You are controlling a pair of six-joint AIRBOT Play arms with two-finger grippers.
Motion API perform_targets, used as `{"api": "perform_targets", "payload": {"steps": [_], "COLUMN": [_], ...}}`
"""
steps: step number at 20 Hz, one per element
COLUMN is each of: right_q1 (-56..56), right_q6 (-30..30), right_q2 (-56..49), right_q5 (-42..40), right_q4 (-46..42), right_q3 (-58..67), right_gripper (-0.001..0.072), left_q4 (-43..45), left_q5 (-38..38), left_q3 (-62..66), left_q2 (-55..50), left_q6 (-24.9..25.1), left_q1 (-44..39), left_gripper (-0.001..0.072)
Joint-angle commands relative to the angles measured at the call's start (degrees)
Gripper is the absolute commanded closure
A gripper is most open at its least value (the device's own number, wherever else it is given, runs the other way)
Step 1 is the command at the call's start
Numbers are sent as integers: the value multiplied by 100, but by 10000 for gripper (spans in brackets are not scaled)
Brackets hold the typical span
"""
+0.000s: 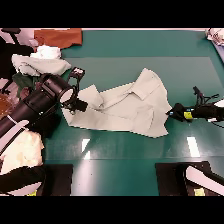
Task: Fold the shirts.
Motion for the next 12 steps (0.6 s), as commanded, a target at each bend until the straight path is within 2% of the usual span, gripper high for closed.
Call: {"api": "perform_targets", "payload": {"steps": [1,5,7,12], "right_q1": [201,367,385,372], "right_q6": [-9,-4,-15,-144], "right_q2": [-289,-459,-498,184], "right_q5": [26,-133,-144,-433], "right_q4": [0,-166,-299,-603], "right_q3": [9,9,9,37], "right_gripper": [429,436,681,696], "left_q4": [-13,-15,-17,-63], "left_q5": [-15,-33,-26,-68], "left_q3": [7,7,7,9], "left_q2": [2,2,2,9], "left_q6": [-7,-7,-7,-4], "left_q1": [4,4,4,4], "left_gripper": [682,682,682,682]}}
